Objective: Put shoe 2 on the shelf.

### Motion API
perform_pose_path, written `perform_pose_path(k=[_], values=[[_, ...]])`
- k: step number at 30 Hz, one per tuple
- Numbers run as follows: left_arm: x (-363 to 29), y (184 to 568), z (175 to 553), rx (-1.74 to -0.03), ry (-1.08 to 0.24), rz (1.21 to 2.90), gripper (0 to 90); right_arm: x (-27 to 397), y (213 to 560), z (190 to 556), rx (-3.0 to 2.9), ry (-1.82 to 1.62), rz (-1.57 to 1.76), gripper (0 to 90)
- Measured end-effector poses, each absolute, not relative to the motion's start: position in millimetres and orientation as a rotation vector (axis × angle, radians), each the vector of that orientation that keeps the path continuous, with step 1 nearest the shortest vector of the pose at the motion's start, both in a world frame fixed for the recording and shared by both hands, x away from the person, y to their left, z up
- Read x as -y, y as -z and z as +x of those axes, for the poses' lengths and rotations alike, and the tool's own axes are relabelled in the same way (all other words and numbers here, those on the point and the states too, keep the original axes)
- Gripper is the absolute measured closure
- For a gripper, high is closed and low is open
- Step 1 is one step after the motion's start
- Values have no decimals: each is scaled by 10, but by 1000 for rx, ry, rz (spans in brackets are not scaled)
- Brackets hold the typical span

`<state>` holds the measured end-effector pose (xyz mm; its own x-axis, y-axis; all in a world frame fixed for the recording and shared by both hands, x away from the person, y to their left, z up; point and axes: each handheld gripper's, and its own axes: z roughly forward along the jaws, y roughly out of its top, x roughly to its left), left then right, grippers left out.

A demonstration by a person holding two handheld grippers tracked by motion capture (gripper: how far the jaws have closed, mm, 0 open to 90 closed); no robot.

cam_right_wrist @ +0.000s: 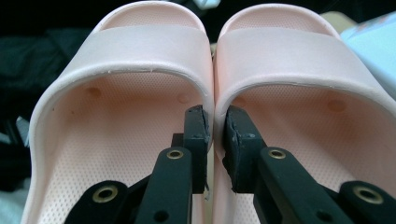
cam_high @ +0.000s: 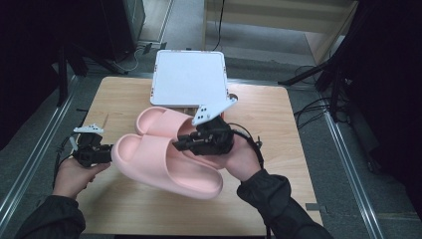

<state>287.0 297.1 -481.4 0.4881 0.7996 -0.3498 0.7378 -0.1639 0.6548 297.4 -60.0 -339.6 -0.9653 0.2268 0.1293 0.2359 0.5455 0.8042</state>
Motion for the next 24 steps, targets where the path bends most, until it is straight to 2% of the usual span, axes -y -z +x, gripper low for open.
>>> perform_pose_path(k=[6, 7, 11, 18, 24], values=[[-2966, 4821, 2857, -1280, -87, 1917, 538, 529, 3150, 3267, 2756, 1452, -473, 807], [-2964, 4822, 2854, -1281, -90, 1913, 538, 489, 3035, 3446, 2795, 1456, -571, 806], [-2963, 4819, 2859, -1268, -87, 1917, 538, 447, 2932, 3758, 2836, 1461, -683, 806], [-2907, 4805, 2892, -1209, -75, 1937, 538, 395, 2883, 4309, 2844, 1481, -1092, 807], [-2890, 4812, 2922, -1177, -44, 1944, 538, 226, 2949, 4544, 2892, 1479, -1424, 806]])
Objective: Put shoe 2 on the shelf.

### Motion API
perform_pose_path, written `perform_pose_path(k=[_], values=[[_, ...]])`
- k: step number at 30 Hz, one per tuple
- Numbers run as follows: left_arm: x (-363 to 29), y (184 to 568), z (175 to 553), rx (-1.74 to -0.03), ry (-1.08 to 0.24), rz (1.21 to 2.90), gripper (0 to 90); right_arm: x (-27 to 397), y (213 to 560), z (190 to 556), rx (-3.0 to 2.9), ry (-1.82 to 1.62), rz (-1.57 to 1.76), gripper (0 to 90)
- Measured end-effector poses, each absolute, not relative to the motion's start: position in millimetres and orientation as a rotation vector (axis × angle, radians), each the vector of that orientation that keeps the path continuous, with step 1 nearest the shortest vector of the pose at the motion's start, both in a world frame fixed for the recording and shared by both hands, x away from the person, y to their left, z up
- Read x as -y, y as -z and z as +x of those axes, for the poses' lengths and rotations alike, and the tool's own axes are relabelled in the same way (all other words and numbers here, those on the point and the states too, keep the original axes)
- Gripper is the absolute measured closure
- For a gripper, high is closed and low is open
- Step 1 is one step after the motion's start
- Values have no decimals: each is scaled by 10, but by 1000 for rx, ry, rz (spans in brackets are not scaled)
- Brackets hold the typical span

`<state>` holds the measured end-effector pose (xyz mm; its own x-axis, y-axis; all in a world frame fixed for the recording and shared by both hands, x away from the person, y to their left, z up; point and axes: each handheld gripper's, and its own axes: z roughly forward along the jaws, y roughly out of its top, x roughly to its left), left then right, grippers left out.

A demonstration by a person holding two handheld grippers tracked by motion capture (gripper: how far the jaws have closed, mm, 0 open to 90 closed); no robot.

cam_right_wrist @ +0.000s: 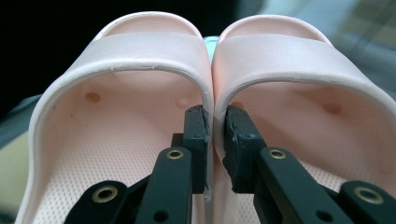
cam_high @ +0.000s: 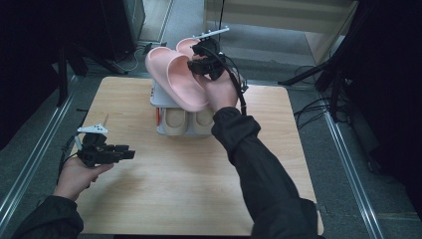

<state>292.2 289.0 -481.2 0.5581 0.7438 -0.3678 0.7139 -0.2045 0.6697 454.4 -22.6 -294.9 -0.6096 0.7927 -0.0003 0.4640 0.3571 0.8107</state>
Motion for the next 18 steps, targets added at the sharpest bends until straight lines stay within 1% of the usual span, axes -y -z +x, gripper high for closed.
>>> perform_pose_path(k=[6, 11, 18], values=[[-2885, 4805, 2946, -1150, -18, 1927, 538, -40, 3061, 4729, -2063, -1031, 1296, 803], [-2867, 4804, 2956, -1147, -14, 1921, 538, -92, 3151, 4803, -1965, -1026, 1427, 803], [-2855, 4805, 2966, -1151, -17, 1920, 539, -161, 3240, 4817, -1911, -983, 1504, 793]])
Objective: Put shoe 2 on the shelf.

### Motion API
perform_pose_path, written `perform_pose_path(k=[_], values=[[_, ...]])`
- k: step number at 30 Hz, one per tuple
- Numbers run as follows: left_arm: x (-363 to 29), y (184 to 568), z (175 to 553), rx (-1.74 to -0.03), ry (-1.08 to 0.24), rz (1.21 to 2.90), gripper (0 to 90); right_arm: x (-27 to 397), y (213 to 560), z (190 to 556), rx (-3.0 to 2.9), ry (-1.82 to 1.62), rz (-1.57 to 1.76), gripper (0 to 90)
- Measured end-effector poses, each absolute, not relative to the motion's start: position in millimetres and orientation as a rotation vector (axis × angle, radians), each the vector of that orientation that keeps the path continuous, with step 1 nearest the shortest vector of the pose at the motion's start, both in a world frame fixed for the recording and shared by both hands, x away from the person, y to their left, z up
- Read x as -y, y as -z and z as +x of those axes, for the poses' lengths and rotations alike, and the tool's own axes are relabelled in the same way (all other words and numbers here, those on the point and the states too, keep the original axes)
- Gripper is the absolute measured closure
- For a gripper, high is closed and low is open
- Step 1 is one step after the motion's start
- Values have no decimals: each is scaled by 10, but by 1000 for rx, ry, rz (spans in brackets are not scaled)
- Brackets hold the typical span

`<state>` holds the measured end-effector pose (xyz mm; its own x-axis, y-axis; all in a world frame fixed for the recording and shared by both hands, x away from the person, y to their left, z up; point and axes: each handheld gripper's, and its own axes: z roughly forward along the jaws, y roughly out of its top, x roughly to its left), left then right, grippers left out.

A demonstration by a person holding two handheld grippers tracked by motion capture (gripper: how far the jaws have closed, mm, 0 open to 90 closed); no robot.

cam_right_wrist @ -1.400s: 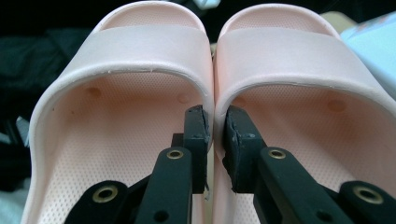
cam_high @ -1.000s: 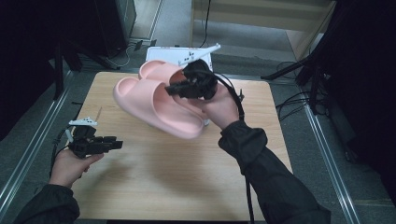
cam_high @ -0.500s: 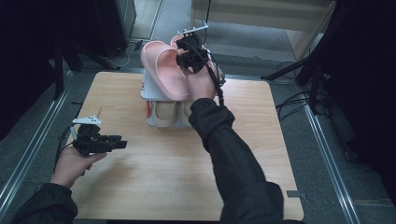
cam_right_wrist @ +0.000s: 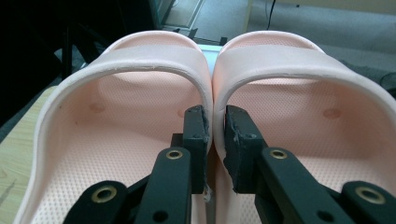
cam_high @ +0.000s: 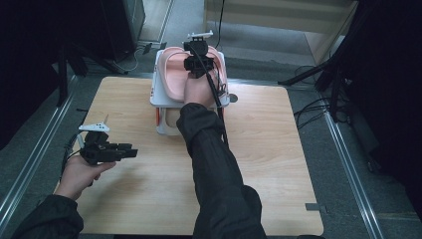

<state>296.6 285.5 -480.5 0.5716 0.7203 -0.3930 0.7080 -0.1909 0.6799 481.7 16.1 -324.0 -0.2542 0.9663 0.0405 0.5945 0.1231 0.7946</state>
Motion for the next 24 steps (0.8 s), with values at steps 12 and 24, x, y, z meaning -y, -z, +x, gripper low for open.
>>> perform_pose_path(k=[12, 24], values=[[-2847, 4806, 2966, -1147, -14, 1926, 538, -205, 3331, 4768, -1869, -1018, 1515, 756], [-2844, 4817, 2974, -1153, -9, 1925, 539, -170, 3346, 4865, -1864, -1014, 1534, 788]])
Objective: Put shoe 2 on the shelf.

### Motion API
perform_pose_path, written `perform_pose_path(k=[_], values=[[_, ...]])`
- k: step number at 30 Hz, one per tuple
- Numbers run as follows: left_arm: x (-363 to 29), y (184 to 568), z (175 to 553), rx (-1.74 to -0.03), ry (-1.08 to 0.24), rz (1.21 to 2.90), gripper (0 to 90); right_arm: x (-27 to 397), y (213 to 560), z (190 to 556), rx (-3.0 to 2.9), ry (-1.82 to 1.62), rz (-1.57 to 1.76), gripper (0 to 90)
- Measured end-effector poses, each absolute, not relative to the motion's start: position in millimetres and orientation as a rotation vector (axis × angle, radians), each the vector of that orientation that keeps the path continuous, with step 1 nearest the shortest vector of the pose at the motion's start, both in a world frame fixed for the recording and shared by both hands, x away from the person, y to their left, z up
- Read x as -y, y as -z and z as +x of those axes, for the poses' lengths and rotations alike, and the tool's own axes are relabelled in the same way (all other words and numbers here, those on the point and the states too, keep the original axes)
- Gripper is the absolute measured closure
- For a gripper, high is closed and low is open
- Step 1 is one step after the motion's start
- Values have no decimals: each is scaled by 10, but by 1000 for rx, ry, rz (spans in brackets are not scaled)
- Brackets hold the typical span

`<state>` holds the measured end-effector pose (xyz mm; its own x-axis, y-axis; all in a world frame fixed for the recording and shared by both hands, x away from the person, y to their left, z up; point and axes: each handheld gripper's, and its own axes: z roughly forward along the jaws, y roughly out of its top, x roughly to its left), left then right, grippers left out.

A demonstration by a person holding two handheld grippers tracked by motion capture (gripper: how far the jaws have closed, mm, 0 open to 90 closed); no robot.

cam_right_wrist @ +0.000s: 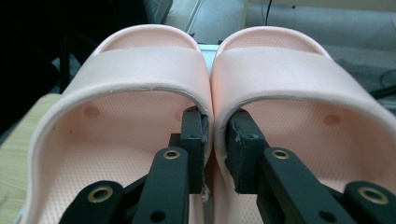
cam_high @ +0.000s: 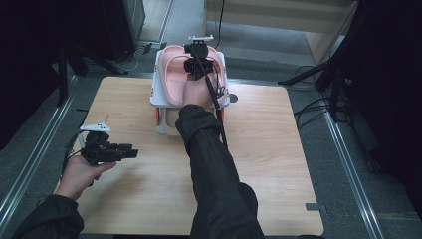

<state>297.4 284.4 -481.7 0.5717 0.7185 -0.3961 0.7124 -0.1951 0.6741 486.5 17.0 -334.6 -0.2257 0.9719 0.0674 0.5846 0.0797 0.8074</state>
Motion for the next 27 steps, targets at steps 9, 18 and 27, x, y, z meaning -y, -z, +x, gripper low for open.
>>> perform_pose_path(k=[9, 18, 27], values=[[-2860, 4812, 2977, -1152, -11, 1919, 539, -294, 3347, 4919, -1824, -1001, 1581, 773], [-2862, 4819, 2984, -1152, -9, 1925, 539, -348, 3361, 4906, -1839, -989, 1532, 655], [-2830, 4824, 3018, -1163, -10, 1927, 532, -111, 3397, 4743, -1957, -1074, 1451, 547]])
